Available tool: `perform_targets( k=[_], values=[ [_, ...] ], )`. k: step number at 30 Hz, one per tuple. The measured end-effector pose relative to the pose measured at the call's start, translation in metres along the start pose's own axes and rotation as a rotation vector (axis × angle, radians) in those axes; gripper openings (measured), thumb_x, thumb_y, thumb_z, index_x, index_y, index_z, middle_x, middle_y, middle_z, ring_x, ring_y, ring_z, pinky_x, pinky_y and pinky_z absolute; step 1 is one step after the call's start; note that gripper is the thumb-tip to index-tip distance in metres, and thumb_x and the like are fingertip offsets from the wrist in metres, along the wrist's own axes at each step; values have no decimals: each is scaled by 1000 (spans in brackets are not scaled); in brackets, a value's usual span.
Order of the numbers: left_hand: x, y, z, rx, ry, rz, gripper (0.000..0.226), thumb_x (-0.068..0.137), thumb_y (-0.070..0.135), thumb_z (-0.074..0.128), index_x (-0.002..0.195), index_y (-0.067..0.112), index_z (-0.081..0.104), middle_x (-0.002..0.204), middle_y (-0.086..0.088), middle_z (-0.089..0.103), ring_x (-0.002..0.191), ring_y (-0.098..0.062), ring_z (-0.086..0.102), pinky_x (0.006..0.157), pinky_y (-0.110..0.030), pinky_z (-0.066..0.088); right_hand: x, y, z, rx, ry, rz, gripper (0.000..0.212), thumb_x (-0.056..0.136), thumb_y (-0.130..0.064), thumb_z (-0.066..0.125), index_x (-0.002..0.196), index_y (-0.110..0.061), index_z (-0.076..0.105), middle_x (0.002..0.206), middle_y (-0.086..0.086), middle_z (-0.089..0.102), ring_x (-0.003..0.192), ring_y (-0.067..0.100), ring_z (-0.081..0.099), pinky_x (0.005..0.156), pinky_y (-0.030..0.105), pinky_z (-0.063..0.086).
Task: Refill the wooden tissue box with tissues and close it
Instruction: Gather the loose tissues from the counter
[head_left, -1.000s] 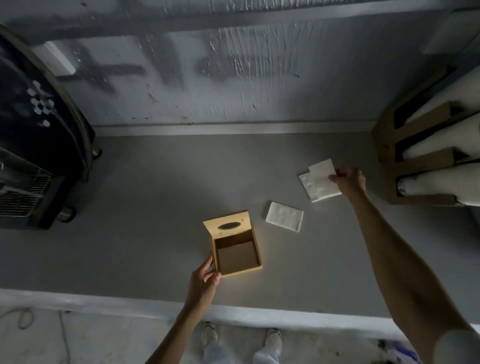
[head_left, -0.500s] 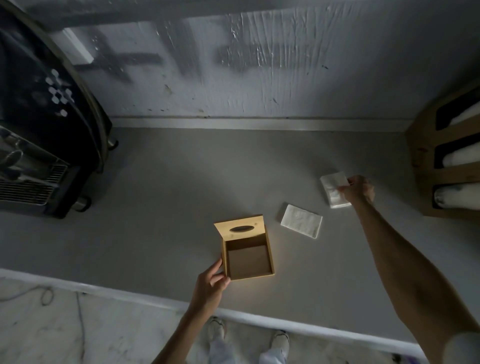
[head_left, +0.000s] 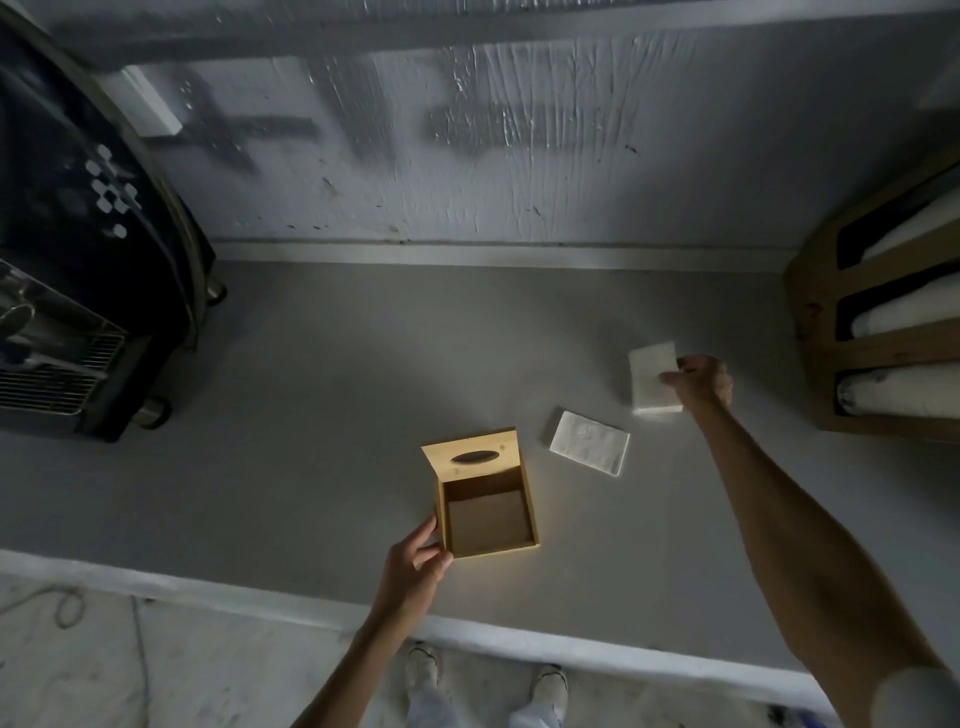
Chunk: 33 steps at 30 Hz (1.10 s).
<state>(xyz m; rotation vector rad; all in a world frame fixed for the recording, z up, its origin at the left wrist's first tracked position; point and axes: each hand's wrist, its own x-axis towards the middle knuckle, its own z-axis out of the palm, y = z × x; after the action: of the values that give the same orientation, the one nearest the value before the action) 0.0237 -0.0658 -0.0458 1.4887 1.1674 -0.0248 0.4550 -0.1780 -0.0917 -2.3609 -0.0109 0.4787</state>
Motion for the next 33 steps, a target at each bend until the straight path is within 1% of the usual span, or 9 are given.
perform_targets(
  k=[2,5,8,10,12,15,24,28,33],
  values=[
    [1,-1,-1,3,6,-4,59,90,5,58,144,18,37,128,-4,61,108,-15,62,87,-28,55,10,-10,-14,40,-53,-79,41,68,-22,81,106,-13,70,102,11,72,93,27,66,80,41,56],
    [0,-1,-2,12,8,-4,60,90,6,58,145,17,36,132,-9,59,112,-18,61,90,-33,55,0,-44,-35,93,-269,-231,31,76,-5,76,105,-3,66,82,11,65,73,21,59,57,20,46],
    [0,-2,0,9,9,4,59,91,9,58,145,18,36,133,-9,59,113,-18,61,88,-31,55,-30,-61,-32,-12,-491,-325,27,77,2,75,97,-7,58,73,1,58,52,-1,58,40,5,35],
    [1,-3,1,12,10,9,58,91,10,57,145,18,36,131,-8,60,109,-16,62,84,-26,56,-41,-51,-18,-130,-590,-378,30,75,1,77,100,-4,60,83,6,62,63,-5,61,50,8,41],
    [1,-3,0,-5,17,-1,58,91,8,57,145,16,36,132,-10,59,108,-16,62,83,-26,55,-49,-37,-4,-238,-653,-404,40,73,-2,80,110,-2,63,98,11,65,86,14,63,64,21,46],
    [2,-5,1,-22,18,-2,59,91,7,58,145,14,35,133,-13,58,110,-19,61,86,-30,54,-57,-28,14,-386,-710,-406,39,74,-9,80,110,-7,68,102,12,71,94,23,67,79,30,50],
    [5,-10,2,-27,21,11,59,91,8,57,145,14,34,137,-14,55,115,-22,59,88,-31,54,-67,-20,38,-494,-628,-438,30,77,-19,75,106,-13,70,102,13,73,92,26,69,73,27,48],
    [5,-10,3,-23,16,15,57,92,6,56,145,14,35,134,-11,56,104,-15,60,77,-22,54,-70,-15,45,-555,-517,-490,31,77,-21,75,103,-8,66,106,15,70,100,32,66,83,37,51],
    [7,-13,3,-28,23,16,58,91,4,56,145,12,35,136,-12,54,107,-16,59,80,-25,53,-74,-5,57,-585,-395,-529,37,73,-17,77,106,-6,63,108,19,64,100,37,62,87,36,45]
  ],
)
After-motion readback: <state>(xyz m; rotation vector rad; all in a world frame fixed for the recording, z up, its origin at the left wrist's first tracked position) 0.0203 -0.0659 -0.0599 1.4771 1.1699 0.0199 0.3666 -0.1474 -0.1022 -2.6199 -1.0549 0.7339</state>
